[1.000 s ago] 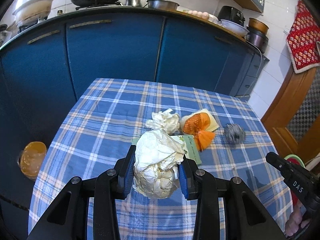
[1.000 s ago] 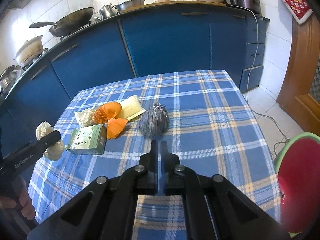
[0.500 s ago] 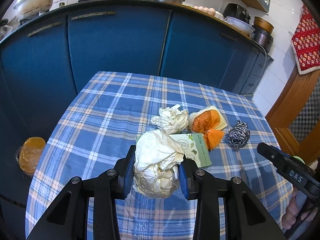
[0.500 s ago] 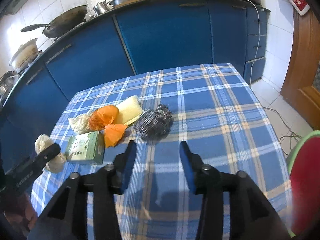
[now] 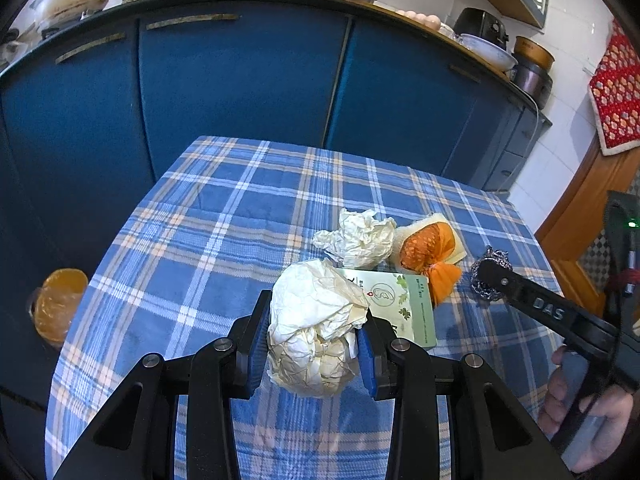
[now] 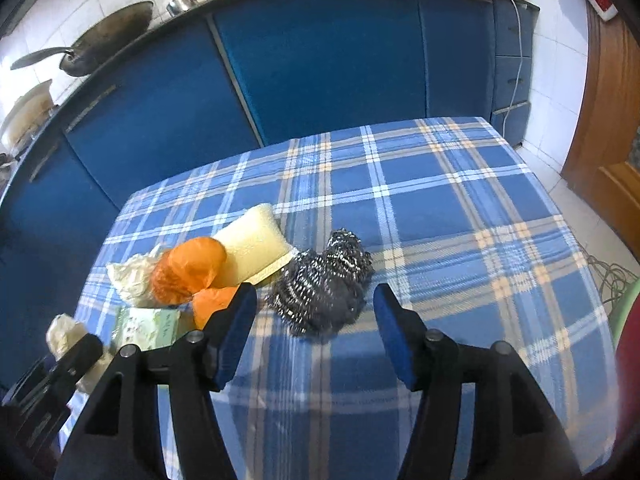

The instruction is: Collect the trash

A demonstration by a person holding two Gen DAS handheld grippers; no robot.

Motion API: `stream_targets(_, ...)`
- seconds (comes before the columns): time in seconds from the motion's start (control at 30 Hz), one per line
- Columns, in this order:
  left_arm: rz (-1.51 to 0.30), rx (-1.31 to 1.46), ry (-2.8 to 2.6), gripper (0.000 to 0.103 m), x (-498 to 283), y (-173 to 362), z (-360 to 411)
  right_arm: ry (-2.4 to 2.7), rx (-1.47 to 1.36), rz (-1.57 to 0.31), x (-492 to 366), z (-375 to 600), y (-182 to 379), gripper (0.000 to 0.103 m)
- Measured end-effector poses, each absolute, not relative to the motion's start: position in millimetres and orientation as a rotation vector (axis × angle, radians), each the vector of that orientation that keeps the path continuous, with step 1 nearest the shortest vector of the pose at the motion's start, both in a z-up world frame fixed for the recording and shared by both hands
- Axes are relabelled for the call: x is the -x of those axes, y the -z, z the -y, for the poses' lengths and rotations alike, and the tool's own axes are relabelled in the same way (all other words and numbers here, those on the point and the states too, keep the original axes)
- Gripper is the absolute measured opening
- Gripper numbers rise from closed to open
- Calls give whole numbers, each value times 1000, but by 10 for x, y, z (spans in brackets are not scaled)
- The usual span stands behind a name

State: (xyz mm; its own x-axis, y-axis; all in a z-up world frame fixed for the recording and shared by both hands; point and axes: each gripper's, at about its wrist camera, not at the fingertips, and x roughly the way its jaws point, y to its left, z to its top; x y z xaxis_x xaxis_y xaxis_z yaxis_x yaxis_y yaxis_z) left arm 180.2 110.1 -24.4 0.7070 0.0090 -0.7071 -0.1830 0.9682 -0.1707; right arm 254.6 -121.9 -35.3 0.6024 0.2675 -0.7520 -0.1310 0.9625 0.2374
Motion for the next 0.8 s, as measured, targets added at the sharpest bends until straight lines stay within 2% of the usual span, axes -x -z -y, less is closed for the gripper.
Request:
stream_targets(0.1, -780, 236, -107, 39, -1803, 244, -1102, -232, -166, -925, -2613, 1202, 434, 61)
stream_targets(0.2, -780, 236, -108, 39, -1803, 241, -1104, -227, -149, -931, -2616, 1197, 467, 43)
stream_targets(0.33, -780, 234, -106, 39, -1800, 239, -1100, -242, -158, -933, -2575, 1229, 446, 33)
stream_targets(0.8, -766, 221, -74, 39, -1711, 110, -922, -265, -166, -889, -2208, 1431, 184, 31)
